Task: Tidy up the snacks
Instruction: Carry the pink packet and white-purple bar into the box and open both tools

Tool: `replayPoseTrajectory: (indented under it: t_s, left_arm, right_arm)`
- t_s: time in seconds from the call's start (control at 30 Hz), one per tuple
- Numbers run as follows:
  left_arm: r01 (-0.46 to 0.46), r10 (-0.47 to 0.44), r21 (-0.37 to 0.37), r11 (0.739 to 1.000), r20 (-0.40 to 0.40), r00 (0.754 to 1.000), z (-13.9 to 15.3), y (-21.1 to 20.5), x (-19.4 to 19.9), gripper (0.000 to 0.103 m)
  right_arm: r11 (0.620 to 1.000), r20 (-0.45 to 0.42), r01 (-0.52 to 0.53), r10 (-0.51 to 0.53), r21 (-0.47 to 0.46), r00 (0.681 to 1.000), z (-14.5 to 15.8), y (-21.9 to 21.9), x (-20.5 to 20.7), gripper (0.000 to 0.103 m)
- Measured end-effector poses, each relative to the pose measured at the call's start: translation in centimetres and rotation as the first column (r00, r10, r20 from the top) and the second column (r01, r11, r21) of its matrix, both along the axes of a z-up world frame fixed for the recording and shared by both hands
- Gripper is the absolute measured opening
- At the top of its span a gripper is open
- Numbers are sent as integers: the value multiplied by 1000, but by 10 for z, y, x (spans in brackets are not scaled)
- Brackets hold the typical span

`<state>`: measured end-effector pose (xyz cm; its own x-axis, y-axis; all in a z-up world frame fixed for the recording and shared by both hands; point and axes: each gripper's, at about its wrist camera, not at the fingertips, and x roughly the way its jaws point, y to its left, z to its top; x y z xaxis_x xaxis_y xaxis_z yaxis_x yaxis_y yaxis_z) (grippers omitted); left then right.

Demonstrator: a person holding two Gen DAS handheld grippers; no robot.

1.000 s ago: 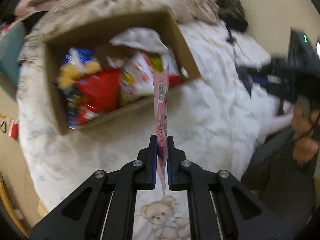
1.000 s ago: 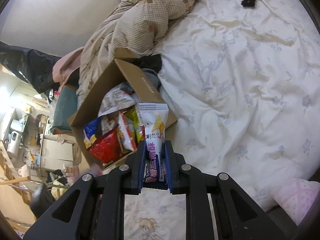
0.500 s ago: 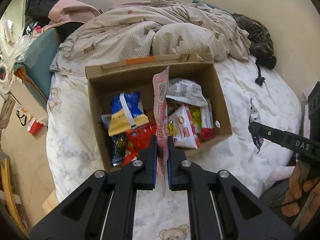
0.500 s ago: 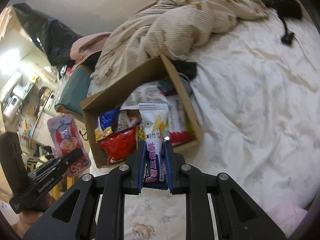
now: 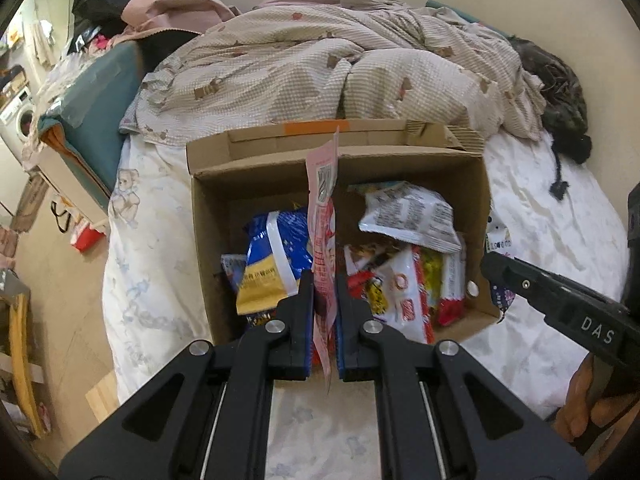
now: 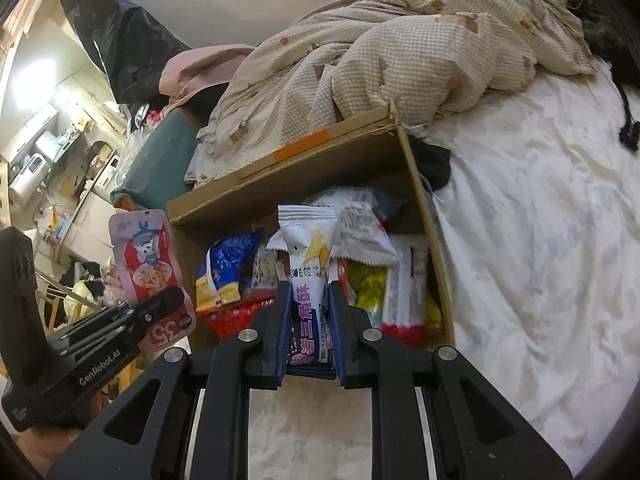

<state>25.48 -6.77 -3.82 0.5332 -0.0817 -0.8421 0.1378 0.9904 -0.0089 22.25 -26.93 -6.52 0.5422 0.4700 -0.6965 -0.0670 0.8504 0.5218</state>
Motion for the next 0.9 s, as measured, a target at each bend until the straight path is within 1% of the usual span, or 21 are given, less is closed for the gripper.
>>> replayPoseTrajectory:
  t_s: [0.1, 0.23, 0.37, 0.57, 0.63, 0.77, 0.8, 0.87, 0.9]
  left_arm:
    - [-8, 8, 35, 999, 12, 1000, -2, -3, 8, 6]
    - [-31, 31, 32, 999, -1, 1000, -7, -3, 21, 6]
    - [-34, 34, 50, 998, 1, 999, -11, -6, 27, 6]
    - [-69, 69, 15, 998, -22, 997, -20, -2, 37, 7]
    - [-76, 75, -14, 997, -31, 997, -21, -1, 38, 7]
    - [-71, 71, -4, 997, -35, 997, -22, -5, 37, 7]
    - [-67, 67, -2, 998, -37, 997, -22, -6, 36, 10]
    - [-76, 76, 0, 997, -38, 996, -20, -6, 35, 33]
    - [-83, 83, -1, 997, -35, 996, -19, -5, 34, 60]
  right_arm:
    - [1000, 0, -12, 12, -5, 1000, -4, 6, 13, 19]
    - [1000, -1, -23, 23, 4, 1000, -9, 10, 26, 19]
    - [1000, -12, -20, 20, 8, 1000, -14, 10, 38, 19]
    - [999, -14, 15, -15, 29, 1000, -18, 4, 47, 19]
    - [998, -20, 15, -14, 53, 1000, -20, 2, 48, 20]
    - [998, -27, 23, -21, 62, 999, -21, 1, 47, 22]
    - [998, -27, 26, -25, 61, 999, -21, 1, 47, 22]
    - [997, -28, 28, -27, 71, 999, -20, 0, 47, 22]
    - [997, -27, 30, -28, 75, 999, -20, -1, 47, 22]
